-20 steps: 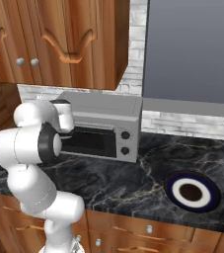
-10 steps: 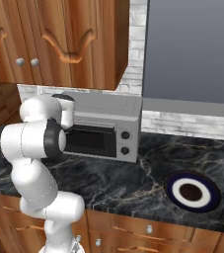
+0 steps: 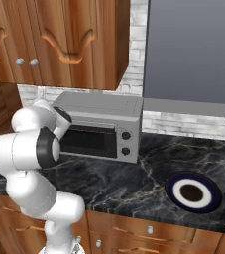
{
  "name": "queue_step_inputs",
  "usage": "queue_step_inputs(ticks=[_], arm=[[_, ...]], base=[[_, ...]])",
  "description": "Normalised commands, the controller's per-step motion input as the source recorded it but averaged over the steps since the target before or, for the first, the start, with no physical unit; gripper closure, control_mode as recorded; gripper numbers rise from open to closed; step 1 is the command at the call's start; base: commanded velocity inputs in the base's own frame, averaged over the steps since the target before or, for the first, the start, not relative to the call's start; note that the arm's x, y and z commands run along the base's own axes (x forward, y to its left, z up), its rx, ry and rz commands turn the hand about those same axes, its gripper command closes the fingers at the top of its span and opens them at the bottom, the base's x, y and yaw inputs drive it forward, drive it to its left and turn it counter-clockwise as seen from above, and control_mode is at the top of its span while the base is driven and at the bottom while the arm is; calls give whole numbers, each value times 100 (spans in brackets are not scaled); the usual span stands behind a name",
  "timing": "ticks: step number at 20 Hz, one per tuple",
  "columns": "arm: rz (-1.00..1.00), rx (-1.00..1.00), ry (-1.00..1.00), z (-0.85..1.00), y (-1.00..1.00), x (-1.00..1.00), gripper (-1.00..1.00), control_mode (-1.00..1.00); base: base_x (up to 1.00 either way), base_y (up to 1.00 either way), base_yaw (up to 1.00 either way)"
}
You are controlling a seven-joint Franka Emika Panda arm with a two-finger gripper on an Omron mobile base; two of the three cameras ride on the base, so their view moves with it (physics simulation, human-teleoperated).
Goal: Pull the toaster oven rack outwards. Pick up the baguette from the plate and place it on the toaster oven rack. Close the toaster oven door fully and set the temperature to the lowest setting.
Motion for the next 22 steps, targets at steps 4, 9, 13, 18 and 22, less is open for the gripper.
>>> queue_step_inputs(ticks=[4, 9, 13, 18, 22], arm=[[0, 0, -4, 100, -37, -85, -100, -100], [0, -2, 0, 100, -11, -77, -100, -100], [-4, -10, 2, 75, -4, -32, -100, -100], [-7, -34, 3, -4, 46, -61, -100, -100], [-2, -54, 4, -15, 96, -94, -100, -100]], base=[[0, 0, 0], [0, 0, 0], [0, 0, 0], [0, 0, 0], [0, 0, 0]])
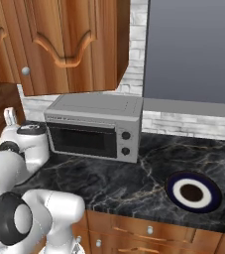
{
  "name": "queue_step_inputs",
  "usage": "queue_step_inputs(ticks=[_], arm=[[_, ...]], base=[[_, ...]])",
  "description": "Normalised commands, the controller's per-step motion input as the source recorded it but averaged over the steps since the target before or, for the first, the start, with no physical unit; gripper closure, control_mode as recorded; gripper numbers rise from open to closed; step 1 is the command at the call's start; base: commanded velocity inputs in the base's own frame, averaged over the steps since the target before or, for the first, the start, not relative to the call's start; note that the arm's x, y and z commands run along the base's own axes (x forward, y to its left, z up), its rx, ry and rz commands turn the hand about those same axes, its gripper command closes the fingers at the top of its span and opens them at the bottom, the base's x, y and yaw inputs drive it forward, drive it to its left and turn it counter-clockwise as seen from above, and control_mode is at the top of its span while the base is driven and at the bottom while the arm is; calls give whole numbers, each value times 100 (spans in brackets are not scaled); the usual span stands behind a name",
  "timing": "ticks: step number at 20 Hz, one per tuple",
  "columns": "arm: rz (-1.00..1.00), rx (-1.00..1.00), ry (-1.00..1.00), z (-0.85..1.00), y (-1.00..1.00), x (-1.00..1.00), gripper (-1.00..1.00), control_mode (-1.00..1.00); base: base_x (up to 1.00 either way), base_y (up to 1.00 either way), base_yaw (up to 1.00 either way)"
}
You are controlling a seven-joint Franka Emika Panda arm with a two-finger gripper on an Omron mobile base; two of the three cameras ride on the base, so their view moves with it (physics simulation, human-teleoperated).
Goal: Pull the toaster oven rack outwards. Pick up the baguette from the plate and place it on the toaster oven rack. Close the toaster oven door fully and set the temperature to the lowest setting.
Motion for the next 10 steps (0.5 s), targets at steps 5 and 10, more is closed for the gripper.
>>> queue_step_inputs(ticks=[5, 10], arm=[[-5, -37, 9, 60, 4, -76, -100, -100], [-3, -16, 23, 100, -59, -59, -100, -100]], base=[[0, 0, 0], [0, 0, 0]])
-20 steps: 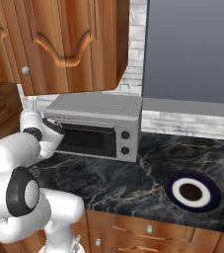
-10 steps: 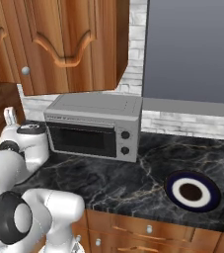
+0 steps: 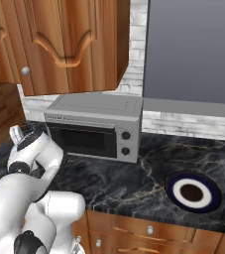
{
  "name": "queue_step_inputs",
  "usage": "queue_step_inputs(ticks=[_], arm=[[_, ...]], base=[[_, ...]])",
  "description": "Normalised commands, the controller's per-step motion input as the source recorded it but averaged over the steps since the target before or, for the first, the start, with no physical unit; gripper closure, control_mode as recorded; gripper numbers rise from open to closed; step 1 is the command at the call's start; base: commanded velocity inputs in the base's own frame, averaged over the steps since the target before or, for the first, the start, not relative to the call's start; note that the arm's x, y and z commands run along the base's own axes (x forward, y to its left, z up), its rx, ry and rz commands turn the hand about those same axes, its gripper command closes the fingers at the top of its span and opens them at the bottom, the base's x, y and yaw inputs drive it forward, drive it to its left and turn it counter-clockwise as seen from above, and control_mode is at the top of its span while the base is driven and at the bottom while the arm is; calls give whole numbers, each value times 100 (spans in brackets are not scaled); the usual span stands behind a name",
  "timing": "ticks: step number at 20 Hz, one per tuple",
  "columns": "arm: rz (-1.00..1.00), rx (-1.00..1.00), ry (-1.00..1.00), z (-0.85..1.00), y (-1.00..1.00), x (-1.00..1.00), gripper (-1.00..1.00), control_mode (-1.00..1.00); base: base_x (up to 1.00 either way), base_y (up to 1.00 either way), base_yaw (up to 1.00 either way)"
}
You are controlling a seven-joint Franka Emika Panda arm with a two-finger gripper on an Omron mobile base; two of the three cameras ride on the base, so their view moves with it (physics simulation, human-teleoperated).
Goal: Pull the toaster oven rack outwards. Pick up the baguette from the plate and place it on the toaster oven rack. Close the toaster oven door fully and set the temperature to the lowest setting.
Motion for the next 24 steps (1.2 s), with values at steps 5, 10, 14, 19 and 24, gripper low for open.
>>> queue_step_inputs(ticks=[5, 10, 14, 19, 24], arm=[[-5, -20, 26, 95, -44, -84, -100, -100], [-14, -25, 30, 79, -39, -69, -100, -100], [-23, -23, 42, 67, -71, -28, -100, -100], [-10, -11, 43, 84, -82, -9, -100, -100], [-1, 1, 18, 97, -56, 0, -100, -100]], base=[[0, 0, 0], [0, 0, 0], [0, 0, 0], [0, 0, 0], [0, 0, 0]])
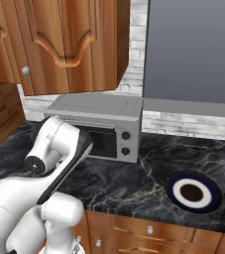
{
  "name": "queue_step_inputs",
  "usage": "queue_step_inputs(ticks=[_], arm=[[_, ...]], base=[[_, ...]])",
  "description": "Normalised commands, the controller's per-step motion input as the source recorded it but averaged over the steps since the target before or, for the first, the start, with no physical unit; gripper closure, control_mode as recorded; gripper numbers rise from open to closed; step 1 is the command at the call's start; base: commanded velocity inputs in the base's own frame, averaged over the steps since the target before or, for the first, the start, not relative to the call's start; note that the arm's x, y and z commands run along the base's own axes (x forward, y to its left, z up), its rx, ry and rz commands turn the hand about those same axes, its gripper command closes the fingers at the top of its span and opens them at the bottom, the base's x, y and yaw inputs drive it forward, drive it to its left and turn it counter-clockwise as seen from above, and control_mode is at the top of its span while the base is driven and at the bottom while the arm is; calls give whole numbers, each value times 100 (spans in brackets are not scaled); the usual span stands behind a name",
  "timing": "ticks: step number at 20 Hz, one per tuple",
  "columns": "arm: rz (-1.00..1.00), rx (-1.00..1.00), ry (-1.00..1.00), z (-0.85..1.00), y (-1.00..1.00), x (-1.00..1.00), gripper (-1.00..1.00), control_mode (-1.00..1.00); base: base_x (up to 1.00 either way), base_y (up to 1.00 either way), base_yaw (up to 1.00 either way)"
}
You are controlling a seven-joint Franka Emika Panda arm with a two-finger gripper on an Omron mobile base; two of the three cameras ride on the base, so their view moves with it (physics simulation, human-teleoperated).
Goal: Pull the toaster oven rack outwards. Pick up the baguette from the plate and place it on the toaster oven rack. Close the toaster oven door fully and set the temperature to the lowest setting.
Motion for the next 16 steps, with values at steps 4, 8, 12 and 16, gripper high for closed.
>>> queue_step_inputs(ticks=[4, 8, 12, 16], arm=[[0, 14, 0, 98, -45, -1, -100, -100], [-10, 41, -29, 46, -77, -27, -100, -100], [-11, 53, -38, 26, -98, -37, -100, -100], [-5, 53, -27, 34, -80, -16, -100, -100]], base=[[0, 0, 0], [0, 0, 0], [0, 0, 0], [0, 0, 0]])
